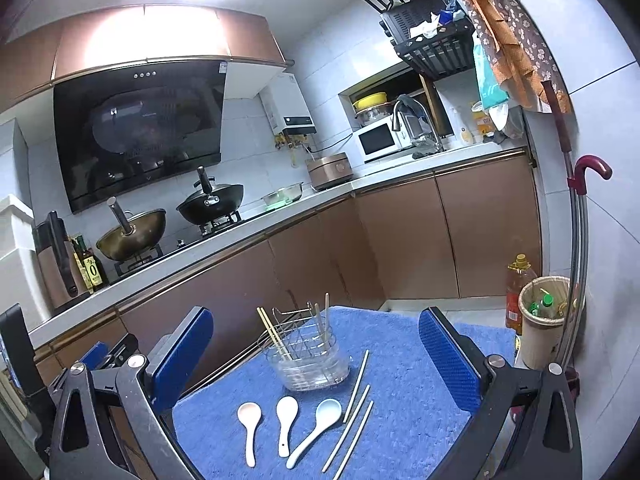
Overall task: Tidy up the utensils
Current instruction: 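Withdraw both open tools up from the holder, then reach both tools down toward the remaining chopsticks beside the spoons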
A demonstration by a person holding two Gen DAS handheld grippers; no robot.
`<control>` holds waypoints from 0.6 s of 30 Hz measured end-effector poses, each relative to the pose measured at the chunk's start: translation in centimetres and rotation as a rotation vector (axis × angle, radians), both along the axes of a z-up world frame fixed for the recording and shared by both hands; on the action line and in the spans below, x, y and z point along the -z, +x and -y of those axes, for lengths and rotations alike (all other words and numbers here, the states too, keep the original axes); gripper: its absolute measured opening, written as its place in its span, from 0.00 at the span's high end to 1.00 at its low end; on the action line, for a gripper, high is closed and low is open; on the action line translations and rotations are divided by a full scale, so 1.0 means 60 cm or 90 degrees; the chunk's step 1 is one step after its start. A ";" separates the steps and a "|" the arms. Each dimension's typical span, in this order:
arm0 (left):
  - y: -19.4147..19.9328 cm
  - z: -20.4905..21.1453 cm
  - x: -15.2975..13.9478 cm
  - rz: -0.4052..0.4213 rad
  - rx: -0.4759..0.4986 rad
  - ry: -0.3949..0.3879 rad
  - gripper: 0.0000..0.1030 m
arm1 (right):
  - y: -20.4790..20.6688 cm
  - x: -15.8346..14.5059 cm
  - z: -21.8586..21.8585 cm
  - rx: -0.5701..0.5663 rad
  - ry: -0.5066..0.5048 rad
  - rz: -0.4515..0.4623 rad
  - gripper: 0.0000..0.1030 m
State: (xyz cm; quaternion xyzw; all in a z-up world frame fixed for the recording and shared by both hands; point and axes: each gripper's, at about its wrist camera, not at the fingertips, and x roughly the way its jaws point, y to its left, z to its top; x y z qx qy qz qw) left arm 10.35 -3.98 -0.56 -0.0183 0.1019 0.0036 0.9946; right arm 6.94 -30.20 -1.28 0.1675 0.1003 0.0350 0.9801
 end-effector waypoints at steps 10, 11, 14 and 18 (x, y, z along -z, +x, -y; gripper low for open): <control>-0.032 -0.009 -0.005 0.008 0.003 0.006 0.39 | -0.029 -0.006 -0.016 -0.004 -0.010 -0.001 0.00; -0.036 -0.009 -0.005 0.008 0.004 0.006 0.39 | -0.031 -0.007 -0.018 -0.004 -0.012 -0.001 0.00; -0.044 -0.016 -0.004 0.008 0.010 0.004 0.39 | -0.038 -0.010 -0.024 -0.004 -0.018 -0.002 0.00; -0.051 -0.020 -0.006 0.008 0.015 0.003 0.39 | -0.043 -0.015 -0.033 -0.004 -0.030 -0.007 0.00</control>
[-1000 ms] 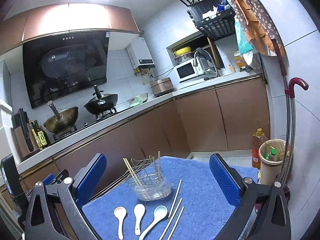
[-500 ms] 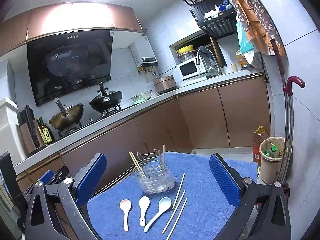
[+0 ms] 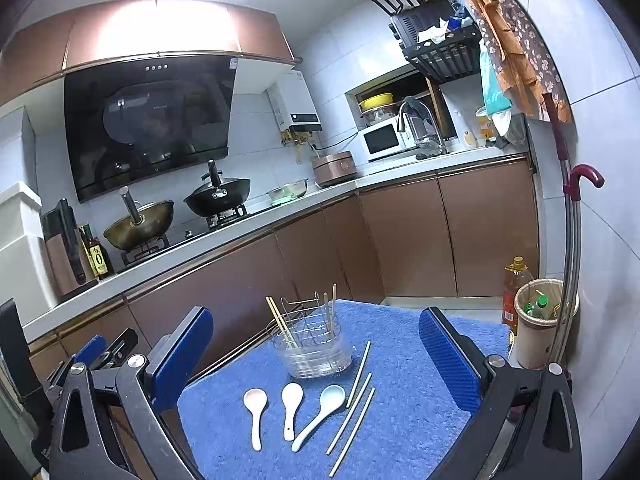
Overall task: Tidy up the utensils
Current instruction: 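Reach both tools down toward the remaining chopsticks beside the spoons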
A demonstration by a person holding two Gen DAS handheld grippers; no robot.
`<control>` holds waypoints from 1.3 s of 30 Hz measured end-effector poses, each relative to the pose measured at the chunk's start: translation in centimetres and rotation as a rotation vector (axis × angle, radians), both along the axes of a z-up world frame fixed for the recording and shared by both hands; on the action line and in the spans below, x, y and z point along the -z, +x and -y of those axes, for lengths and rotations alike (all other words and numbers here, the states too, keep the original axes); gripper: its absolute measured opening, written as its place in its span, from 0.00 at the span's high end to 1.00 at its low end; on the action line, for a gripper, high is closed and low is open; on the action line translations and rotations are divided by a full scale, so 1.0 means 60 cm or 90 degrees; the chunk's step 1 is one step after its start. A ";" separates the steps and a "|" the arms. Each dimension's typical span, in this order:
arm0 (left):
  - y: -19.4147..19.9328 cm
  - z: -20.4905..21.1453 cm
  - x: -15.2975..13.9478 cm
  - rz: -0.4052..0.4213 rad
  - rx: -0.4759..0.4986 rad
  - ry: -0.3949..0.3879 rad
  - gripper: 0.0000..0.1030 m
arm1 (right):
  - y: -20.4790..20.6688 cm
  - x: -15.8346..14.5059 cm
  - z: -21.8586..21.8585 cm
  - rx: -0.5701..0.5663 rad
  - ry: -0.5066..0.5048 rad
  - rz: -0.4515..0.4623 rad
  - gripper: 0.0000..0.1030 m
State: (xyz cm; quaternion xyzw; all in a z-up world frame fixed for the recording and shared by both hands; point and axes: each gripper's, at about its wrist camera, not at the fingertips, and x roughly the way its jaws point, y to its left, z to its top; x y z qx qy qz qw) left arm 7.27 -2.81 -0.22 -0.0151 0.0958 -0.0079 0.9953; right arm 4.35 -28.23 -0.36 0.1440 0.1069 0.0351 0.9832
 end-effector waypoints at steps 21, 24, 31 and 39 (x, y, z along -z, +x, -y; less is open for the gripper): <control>0.141 0.010 0.104 -0.244 0.179 -0.056 0.40 | 0.139 0.128 0.038 -0.027 0.017 -0.234 0.42; 0.167 0.019 0.131 -0.276 0.191 -0.055 0.40 | 0.169 0.162 0.042 -0.037 0.026 -0.279 0.50; 0.234 0.038 0.193 -0.347 0.219 -0.064 0.40 | 0.251 0.243 0.044 -0.070 0.036 -0.383 0.63; 0.313 0.059 0.251 -0.432 0.284 -0.095 0.41 | 0.333 0.302 0.033 -0.107 0.042 -0.460 0.69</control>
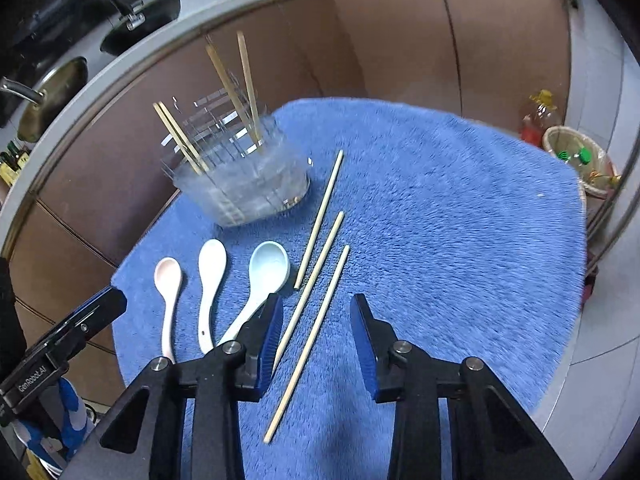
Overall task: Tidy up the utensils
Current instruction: 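Reach both tools down toward the remaining chopsticks beside the spoons, then grasp the light blue spoon with the left tool while the right tool grasps a chopstick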
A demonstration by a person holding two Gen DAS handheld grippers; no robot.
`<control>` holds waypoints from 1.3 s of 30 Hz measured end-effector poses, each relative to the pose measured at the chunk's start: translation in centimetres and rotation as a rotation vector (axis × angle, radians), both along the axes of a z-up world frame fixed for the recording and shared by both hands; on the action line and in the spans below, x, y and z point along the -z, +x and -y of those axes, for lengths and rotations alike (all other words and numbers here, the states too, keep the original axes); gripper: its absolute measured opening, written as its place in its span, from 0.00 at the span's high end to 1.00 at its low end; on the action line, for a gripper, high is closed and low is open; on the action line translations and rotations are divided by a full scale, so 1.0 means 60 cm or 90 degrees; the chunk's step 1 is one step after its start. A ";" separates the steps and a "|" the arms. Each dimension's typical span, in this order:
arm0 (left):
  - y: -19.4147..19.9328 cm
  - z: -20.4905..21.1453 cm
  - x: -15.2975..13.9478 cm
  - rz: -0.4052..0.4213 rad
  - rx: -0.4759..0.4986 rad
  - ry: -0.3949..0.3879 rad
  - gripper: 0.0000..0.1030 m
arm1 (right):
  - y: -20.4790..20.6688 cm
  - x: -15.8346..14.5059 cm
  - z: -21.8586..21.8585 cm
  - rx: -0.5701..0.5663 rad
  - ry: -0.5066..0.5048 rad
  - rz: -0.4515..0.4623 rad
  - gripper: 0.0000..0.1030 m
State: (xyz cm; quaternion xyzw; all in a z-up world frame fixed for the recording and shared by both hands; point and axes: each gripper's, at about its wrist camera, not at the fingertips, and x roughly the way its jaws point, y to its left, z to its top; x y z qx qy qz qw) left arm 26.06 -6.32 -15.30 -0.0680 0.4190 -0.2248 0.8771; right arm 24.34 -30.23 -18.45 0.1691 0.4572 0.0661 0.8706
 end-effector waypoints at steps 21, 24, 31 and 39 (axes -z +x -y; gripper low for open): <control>0.154 0.087 0.115 -0.139 0.099 -0.023 0.70 | 0.129 0.086 0.016 -0.036 -0.034 -0.122 0.75; 0.164 0.091 0.124 -0.146 0.101 -0.024 0.71 | 0.141 0.089 0.016 -0.040 -0.040 -0.128 0.75; 0.175 0.100 0.140 -0.163 0.107 -0.025 0.76 | 0.159 0.089 0.016 -0.051 -0.054 -0.131 0.75; 0.183 0.123 0.152 -0.169 0.120 -0.005 0.82 | 0.187 0.087 -0.002 -0.062 -0.070 -0.140 0.77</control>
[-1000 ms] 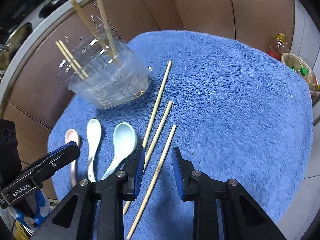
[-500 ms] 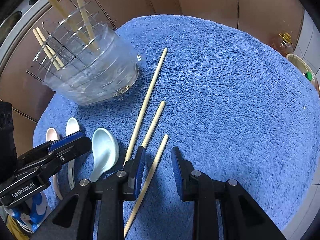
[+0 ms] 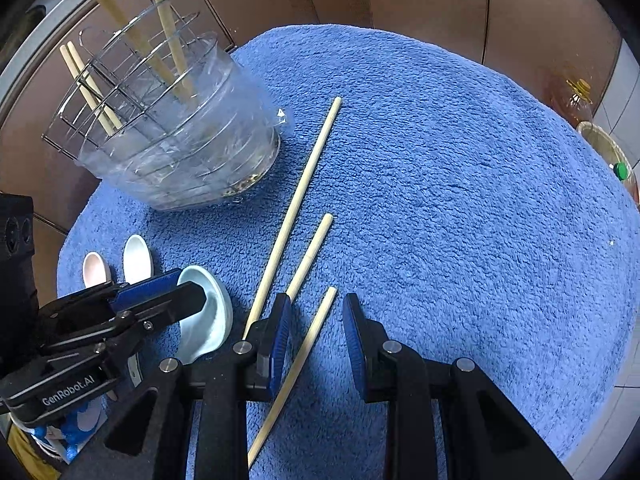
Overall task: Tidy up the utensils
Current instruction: 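Grasp the light blue spoon with the left tool while the right tool grasps a chopstick, then lift the held spoon and chopstick and carry both above the clear holder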
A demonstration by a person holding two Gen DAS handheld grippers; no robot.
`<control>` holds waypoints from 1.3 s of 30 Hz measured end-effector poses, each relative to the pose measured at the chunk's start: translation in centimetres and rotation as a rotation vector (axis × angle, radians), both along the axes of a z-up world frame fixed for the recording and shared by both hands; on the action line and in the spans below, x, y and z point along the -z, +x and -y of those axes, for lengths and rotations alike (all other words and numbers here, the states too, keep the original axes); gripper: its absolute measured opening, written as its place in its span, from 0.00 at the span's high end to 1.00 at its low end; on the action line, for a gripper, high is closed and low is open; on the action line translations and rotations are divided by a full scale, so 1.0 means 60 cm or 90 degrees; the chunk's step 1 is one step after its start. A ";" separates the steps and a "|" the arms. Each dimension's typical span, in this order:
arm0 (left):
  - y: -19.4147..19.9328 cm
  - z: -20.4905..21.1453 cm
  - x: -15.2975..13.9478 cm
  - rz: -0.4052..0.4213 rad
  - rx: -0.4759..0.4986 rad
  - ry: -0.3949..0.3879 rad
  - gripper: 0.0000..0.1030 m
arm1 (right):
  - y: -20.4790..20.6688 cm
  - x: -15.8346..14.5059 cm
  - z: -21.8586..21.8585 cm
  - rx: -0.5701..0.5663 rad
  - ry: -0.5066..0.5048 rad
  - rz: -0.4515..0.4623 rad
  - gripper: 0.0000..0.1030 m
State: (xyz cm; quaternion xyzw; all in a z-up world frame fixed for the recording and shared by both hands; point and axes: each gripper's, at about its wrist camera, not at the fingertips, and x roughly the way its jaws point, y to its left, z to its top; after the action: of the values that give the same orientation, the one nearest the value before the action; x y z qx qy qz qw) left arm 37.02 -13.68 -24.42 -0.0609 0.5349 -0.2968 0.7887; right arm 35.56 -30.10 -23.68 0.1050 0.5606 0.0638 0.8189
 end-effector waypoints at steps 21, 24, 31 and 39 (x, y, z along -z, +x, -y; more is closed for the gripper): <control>-0.015 0.000 -0.001 0.029 -0.020 0.005 0.97 | 0.006 0.017 -0.082 -0.047 -0.118 -0.011 0.87; -0.033 -0.012 -0.013 0.046 -0.017 -0.004 0.97 | -0.008 0.016 -0.087 -0.042 -0.106 -0.007 0.92; -0.068 -0.044 -0.047 0.082 -0.034 -0.025 0.97 | -0.057 -0.005 -0.066 -0.028 -0.043 0.026 0.95; -0.126 -0.078 -0.114 0.151 -0.064 -0.035 0.97 | -0.146 -0.072 -0.032 -0.022 -0.003 0.126 0.95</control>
State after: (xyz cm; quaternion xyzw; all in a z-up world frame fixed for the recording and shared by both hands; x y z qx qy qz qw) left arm 29.44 -8.97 -17.56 -0.0735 0.4262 -0.2764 0.8582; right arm 26.79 -28.20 -19.34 0.0868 0.4791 0.0867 0.8691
